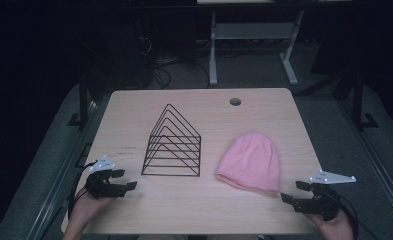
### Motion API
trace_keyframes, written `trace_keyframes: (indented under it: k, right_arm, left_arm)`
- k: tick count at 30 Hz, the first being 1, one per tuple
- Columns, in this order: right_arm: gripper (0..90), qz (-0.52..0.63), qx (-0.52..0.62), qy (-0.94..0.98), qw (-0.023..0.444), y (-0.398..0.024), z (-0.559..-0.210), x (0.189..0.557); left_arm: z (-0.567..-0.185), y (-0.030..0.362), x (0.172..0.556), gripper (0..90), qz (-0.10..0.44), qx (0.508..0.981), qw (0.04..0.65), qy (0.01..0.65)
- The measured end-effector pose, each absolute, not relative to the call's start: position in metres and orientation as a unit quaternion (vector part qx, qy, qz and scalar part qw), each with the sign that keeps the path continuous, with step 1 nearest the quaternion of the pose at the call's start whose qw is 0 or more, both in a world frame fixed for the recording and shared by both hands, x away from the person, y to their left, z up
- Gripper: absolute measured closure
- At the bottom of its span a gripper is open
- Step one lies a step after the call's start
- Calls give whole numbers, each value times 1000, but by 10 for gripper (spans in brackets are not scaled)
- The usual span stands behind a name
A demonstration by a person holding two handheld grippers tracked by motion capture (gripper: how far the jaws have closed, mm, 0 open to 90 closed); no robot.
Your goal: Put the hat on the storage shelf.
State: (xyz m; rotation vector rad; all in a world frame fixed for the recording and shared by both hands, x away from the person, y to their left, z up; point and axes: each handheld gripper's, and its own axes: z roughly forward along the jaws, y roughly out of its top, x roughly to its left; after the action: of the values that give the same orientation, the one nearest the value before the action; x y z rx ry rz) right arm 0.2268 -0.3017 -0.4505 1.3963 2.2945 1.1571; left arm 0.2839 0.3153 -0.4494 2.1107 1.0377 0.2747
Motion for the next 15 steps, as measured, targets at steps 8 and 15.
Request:
trace_keyframes:
  k: [8, 15]
  right_arm:
    - [184, 394, 470, 781, 112, -295, -447, 229]
    - [181, 405, 455, 784, 119, -289, -434, 233]
  left_arm:
    - [-449, 314, 282, 254, 110, 833, 368, 400]
    - [-449, 314, 282, 254, 110, 825, 380, 405]
